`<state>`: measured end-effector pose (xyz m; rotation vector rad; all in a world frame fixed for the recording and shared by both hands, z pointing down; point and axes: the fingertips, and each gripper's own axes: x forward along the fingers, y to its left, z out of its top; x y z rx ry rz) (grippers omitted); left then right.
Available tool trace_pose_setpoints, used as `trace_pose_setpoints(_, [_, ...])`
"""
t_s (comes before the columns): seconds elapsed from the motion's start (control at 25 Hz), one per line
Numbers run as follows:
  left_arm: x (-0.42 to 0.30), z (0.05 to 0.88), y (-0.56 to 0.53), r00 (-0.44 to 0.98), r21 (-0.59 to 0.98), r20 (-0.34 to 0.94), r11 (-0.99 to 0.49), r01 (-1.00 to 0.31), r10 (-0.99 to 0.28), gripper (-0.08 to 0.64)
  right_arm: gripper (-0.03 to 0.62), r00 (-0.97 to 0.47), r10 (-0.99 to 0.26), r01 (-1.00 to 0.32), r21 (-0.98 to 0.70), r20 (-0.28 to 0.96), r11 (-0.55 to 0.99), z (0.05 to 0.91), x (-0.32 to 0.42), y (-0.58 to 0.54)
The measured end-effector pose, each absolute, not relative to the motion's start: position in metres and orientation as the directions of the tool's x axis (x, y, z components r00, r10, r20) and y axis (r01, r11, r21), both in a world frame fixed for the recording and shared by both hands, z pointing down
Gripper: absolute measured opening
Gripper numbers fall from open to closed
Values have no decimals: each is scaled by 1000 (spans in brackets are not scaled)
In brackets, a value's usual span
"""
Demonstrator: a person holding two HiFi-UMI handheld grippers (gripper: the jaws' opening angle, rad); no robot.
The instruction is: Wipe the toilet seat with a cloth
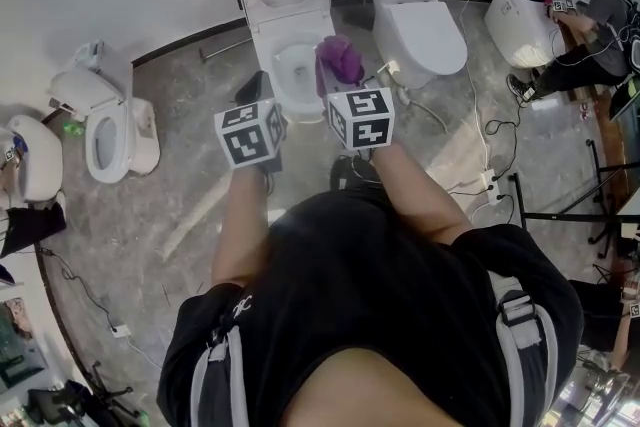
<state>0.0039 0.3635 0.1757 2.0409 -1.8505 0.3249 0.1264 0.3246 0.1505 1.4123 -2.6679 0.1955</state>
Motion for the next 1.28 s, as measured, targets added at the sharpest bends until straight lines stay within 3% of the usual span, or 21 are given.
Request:
trace_pose_setpoints(0.4, [-17, 182, 272, 47, 25, 406, -40, -999, -913, 9, 49, -592, -793, -806, -81, 145, 587, 162, 101, 224])
trace_pose_setpoints(0.72, [-10, 171, 156, 64, 66, 404, -40, -997, -912, 9, 49, -582, -798, -812, -173, 158, 557, 157, 117, 94])
trace_pose_setpoints(1.0, [-2, 166, 57, 37, 61, 411, -13, -998, -911, 9, 49, -568, -805, -823, -130, 172, 553, 153, 127, -5])
trace_pose_setpoints(1.28, [-1, 166, -23, -18, 55, 424, 45, -997, -905, 9, 49, -606, -755, -794, -143, 249, 591, 175, 129, -98])
